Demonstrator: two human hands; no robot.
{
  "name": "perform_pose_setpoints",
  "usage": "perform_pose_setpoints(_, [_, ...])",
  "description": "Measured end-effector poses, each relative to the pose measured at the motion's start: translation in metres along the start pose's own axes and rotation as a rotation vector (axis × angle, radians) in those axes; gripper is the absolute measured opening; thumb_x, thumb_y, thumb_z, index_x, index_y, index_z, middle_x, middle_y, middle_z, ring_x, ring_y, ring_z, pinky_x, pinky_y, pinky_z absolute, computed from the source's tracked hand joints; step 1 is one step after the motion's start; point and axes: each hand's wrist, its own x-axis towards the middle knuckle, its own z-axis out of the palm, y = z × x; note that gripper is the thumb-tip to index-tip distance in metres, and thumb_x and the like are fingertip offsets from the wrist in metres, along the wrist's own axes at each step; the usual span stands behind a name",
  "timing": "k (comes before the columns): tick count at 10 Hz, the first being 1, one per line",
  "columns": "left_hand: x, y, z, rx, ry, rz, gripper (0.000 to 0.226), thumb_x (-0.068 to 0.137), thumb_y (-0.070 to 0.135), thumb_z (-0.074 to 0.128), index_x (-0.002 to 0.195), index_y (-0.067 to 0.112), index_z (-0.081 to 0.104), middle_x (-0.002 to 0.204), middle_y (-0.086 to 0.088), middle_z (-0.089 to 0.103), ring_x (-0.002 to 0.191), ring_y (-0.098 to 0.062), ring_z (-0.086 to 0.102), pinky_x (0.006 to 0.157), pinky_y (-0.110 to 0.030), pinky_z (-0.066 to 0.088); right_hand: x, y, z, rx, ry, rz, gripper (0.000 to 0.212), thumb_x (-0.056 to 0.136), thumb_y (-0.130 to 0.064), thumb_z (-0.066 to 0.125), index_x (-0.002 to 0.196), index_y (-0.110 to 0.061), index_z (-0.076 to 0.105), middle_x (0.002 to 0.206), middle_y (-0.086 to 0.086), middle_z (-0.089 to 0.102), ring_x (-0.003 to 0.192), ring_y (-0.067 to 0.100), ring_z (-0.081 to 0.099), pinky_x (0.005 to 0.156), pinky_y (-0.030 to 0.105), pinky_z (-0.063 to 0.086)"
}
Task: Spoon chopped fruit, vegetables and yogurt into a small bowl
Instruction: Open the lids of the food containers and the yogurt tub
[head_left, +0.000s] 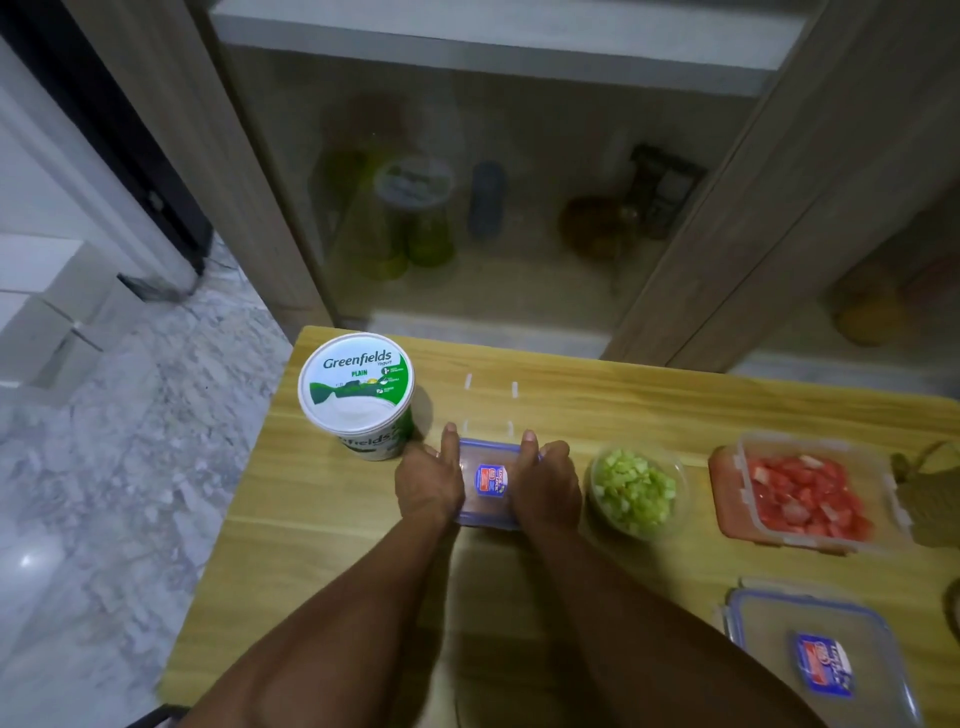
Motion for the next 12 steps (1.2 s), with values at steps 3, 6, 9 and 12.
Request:
perform_pose_setpoints(3, [-0.031, -0.011, -0.001, -0.472, 0.061, -0.548, 0.083, 0.070, 0.054, 0.077, 0.124, -0.002, 0.051, 0.123, -0.021, 0.061, 0.106, -0.040, 0.064, 0.089, -0.040, 0.055, 0.019, -0.043, -0.006, -0.386, -0.298, -0.396, 0.050, 0.100, -0.046, 0.031, 0.108, -0.011, 0.066, 0.116, 0.014, 0.067, 0.111, 0.036, 0.058, 0.095, 0.042, 0.041])
perform_pose_setpoints(6, [-0.062, 0.000, 0.021, -0.806, -0.077, -0.728, 0.055, 0.095, 0.052, 0.047, 0.132, 0.011, 0.048, 0.132, -0.015, 0.055, 0.126, -0.034, 0.054, 0.077, -0.015, 0.049, 0.027, -0.052, -0.002, -0.470, -0.519, -0.339, 0.060, 0.103, -0.043, 0.014, 0.128, -0.011, 0.058, 0.136, 0.013, 0.058, 0.125, 0.034, 0.052, 0.102, 0.042, 0.038])
perform_pose_setpoints(9, [-0.044, 0.000, 0.017, -0.509, 0.242, -0.683, 0.077, 0.077, 0.052, 0.072, 0.129, 0.000, 0.047, 0.131, -0.021, 0.057, 0.118, -0.041, 0.058, 0.096, -0.042, 0.048, 0.023, -0.037, -0.012, -0.252, -0.273, -0.525, 0.036, 0.100, -0.043, 0.034, 0.114, -0.018, 0.054, 0.122, 0.007, 0.057, 0.119, 0.030, 0.047, 0.099, 0.045, 0.032])
perform_pose_setpoints(12, [-0.018, -0.009, -0.015, -0.177, -0.022, -0.201, 0.043, 0.079, 0.017, 0.071, 0.117, -0.001, 0.066, 0.121, -0.016, 0.068, 0.111, -0.036, 0.064, 0.097, -0.039, 0.052, -0.012, -0.011, -0.049, -0.115, -0.331, -0.018, 0.035, 0.088, -0.018, 0.052, 0.119, -0.003, 0.050, 0.128, 0.021, 0.056, 0.120, 0.040, 0.054, 0.093, 0.037, 0.045])
